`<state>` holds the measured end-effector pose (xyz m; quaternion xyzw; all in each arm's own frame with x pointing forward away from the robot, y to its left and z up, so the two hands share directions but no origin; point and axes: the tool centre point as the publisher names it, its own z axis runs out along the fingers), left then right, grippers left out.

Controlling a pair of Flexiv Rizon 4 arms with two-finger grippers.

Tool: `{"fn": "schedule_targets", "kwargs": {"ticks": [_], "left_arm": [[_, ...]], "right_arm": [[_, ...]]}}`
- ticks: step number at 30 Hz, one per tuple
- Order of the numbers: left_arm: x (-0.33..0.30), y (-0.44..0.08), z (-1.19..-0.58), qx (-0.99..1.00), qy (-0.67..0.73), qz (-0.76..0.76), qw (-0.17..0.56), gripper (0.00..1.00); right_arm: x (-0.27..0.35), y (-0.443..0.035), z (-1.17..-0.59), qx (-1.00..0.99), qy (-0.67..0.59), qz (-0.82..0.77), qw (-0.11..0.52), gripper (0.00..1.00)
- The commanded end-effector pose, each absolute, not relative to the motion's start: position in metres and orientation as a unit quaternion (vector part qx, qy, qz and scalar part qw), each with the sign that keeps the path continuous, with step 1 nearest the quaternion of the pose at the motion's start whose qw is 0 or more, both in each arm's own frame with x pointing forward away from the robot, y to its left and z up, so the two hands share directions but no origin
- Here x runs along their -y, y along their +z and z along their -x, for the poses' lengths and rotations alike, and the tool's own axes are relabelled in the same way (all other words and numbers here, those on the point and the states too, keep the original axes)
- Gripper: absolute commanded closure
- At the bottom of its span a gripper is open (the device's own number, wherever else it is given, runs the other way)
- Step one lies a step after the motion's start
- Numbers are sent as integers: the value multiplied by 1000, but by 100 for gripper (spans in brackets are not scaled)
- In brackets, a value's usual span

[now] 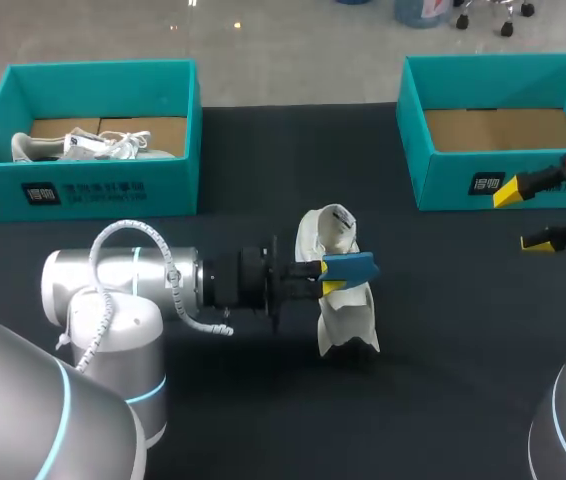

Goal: Take the shoe out of the shoebox, open the shoe tongue, remove and reinsert the insole, then place the shoe into the shoebox

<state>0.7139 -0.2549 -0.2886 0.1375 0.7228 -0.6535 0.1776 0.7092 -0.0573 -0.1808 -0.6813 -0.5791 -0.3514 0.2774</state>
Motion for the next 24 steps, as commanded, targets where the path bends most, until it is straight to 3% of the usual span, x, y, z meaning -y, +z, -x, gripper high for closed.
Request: {"fn": "schedule_targets", "kwargs": {"ticks": [1,24], "left_arm": [[255,-287,-712,-733,-639,-137,188,100],[260,-314,-738,-750,-622,-127,185,100]], "right_arm": [[57,-181,-709,579,-351,682,277,0],[57,-181,-709,579,-351,682,277,0]]}}
